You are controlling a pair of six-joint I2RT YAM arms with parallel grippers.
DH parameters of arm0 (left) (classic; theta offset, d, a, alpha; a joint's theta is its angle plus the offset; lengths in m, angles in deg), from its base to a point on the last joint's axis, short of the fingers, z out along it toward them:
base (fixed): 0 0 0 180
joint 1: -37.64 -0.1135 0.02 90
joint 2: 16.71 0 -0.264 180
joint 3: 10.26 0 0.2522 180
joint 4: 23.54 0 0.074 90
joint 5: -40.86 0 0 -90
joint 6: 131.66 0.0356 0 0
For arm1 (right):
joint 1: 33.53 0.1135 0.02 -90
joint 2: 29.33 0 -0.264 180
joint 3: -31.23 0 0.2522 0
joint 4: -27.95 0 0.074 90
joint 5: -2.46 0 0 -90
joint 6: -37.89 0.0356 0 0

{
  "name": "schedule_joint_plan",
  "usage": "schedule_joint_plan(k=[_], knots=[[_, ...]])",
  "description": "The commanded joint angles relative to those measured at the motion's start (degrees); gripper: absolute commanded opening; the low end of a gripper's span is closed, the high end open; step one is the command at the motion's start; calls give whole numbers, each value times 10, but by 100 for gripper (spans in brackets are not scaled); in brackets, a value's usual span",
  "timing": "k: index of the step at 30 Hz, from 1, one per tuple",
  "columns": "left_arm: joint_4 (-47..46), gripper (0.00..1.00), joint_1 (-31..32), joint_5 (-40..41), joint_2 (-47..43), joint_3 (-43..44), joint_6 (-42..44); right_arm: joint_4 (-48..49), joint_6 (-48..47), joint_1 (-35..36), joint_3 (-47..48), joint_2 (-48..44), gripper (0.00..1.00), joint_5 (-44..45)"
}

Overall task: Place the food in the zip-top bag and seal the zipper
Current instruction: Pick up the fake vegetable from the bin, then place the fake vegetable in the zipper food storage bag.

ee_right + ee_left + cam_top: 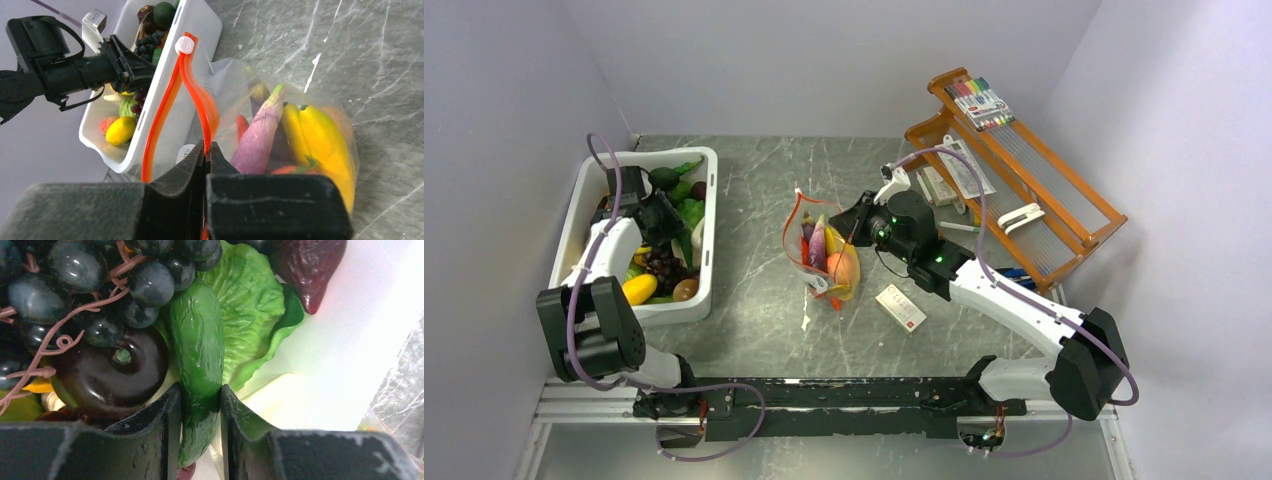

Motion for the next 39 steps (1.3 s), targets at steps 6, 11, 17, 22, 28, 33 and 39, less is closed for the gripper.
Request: schedule_joint_plan(k=[6,11,17,22,28,33,39], knots=[[20,23,-5,-36,-89,7,-3,10,16,3,8,-4,0,-1],[39,22,-5,-70,-135,9,-3,5,22,4,13,9,0,-7],[41,21,-5,-168,-205,9,-7,7,33,7,20,31,0,-26],[8,22,-5,-285,-254,0,-41,6,42,9,31,47,0,-31],[-52,21,15,-353,-296,-17,-106,10,49,10,42,57,0,-32],[-126,21,96,-358,-323,-24,-188,15,54,12,57,56,0,-27],[-213,21,215,-267,-332,-52,-265,29,73,18,49,55,0,-32]])
